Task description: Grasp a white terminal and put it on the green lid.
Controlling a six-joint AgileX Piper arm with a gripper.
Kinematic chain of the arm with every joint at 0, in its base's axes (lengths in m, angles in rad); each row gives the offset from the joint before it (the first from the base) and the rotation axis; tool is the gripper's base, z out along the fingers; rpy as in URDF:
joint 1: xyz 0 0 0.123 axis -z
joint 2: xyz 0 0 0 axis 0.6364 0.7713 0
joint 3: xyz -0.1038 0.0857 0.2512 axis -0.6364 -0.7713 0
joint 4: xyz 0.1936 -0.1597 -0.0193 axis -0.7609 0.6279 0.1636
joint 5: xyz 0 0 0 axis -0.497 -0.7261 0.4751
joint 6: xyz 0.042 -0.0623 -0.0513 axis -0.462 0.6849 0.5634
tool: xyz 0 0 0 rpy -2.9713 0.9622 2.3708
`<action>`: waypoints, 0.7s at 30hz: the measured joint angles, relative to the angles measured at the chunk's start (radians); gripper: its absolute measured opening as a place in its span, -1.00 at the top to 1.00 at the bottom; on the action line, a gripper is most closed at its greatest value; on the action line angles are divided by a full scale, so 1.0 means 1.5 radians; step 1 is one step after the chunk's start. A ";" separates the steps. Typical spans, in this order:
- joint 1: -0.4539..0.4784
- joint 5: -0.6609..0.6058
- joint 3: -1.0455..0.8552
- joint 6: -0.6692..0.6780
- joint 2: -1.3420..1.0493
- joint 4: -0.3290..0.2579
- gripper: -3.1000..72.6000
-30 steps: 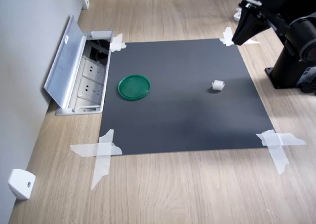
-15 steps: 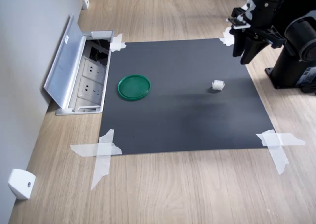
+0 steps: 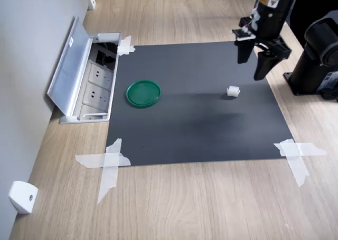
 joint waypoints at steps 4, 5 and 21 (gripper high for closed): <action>0.000 0.007 0.000 0.021 0.033 -0.007 -0.99; 0.000 0.013 0.000 0.023 0.043 -0.009 -0.99; 0.000 0.104 0.003 0.020 0.162 -0.031 -0.99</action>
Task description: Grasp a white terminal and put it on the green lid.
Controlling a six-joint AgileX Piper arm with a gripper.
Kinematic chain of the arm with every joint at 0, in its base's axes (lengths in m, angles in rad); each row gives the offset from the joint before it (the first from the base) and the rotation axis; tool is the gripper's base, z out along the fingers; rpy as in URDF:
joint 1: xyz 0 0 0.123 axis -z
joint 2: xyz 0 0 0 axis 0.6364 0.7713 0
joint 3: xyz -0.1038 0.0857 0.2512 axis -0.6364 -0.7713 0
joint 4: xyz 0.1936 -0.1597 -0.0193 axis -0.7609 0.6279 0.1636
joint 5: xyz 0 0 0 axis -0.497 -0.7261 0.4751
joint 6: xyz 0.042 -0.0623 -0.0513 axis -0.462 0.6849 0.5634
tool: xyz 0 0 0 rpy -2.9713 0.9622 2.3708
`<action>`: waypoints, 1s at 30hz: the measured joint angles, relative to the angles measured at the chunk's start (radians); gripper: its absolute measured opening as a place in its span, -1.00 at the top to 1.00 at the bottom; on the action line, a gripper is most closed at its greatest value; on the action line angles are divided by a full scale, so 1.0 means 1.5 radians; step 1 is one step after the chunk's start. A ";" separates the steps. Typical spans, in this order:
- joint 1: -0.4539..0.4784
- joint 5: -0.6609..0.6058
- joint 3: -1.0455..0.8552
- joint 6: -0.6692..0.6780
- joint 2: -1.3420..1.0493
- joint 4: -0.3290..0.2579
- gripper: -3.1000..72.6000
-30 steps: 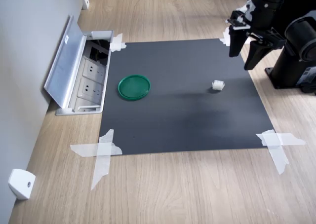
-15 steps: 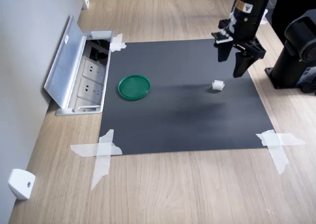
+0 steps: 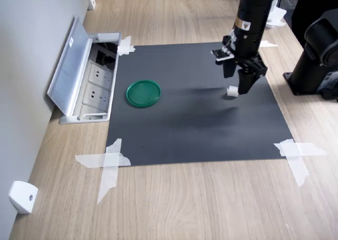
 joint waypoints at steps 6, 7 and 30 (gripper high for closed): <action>0.000 0.002 0.000 0.003 0.030 0.000 -0.99; 0.000 0.003 0.000 0.005 0.032 0.000 -0.99; 0.000 -0.037 0.056 0.019 0.062 0.000 0.69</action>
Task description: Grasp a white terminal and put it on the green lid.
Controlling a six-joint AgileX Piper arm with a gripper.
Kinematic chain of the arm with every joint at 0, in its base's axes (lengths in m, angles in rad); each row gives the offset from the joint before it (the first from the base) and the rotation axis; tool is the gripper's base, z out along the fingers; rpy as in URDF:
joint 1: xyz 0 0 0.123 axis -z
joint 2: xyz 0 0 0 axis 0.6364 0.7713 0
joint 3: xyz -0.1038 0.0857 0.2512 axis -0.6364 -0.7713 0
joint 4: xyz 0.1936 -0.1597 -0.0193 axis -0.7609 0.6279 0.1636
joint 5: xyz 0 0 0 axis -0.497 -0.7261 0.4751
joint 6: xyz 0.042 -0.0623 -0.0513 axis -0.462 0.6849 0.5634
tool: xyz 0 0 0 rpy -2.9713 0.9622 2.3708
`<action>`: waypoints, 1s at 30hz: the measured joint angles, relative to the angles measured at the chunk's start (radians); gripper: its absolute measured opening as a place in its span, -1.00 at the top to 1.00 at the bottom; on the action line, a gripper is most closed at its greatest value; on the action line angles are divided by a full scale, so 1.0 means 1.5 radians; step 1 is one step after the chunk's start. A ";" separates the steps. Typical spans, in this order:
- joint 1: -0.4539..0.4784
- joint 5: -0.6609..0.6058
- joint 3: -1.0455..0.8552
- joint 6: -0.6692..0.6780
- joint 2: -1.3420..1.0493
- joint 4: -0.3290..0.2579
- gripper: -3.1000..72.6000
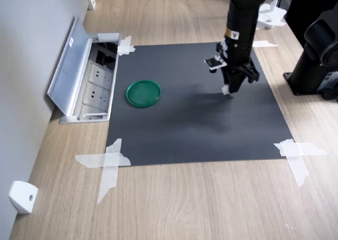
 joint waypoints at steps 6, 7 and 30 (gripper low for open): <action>0.000 -0.073 0.128 0.000 0.006 0.006 0.69; 0.000 -0.080 0.153 0.000 0.010 0.010 0.69; 0.000 -0.104 0.557 0.025 0.382 0.063 0.69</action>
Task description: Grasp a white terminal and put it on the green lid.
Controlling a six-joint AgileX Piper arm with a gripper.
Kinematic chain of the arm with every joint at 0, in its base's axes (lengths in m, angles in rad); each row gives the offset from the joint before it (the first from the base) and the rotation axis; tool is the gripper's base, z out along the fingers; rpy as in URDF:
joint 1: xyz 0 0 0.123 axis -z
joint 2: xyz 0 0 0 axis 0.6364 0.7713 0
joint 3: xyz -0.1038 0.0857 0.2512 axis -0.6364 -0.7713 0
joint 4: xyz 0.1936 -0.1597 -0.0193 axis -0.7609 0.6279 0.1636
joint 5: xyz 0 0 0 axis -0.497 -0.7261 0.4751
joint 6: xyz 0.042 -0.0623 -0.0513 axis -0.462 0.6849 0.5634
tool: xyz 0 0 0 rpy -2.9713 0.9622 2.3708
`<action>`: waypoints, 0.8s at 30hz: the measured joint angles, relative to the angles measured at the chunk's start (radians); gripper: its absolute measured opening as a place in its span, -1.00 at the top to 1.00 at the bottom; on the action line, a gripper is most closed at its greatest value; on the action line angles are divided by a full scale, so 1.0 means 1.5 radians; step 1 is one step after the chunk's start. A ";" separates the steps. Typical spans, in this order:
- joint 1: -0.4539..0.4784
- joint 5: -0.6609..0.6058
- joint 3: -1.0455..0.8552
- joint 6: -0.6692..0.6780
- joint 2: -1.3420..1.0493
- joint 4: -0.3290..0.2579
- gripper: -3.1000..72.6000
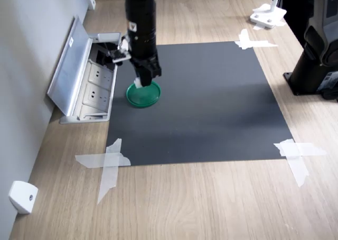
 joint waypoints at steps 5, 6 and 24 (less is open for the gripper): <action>0.000 -0.007 0.000 0.001 0.012 0.004 0.69; 0.000 -0.007 0.001 0.002 0.012 0.005 0.68; 0.061 -0.019 0.001 0.056 0.001 -0.045 -0.87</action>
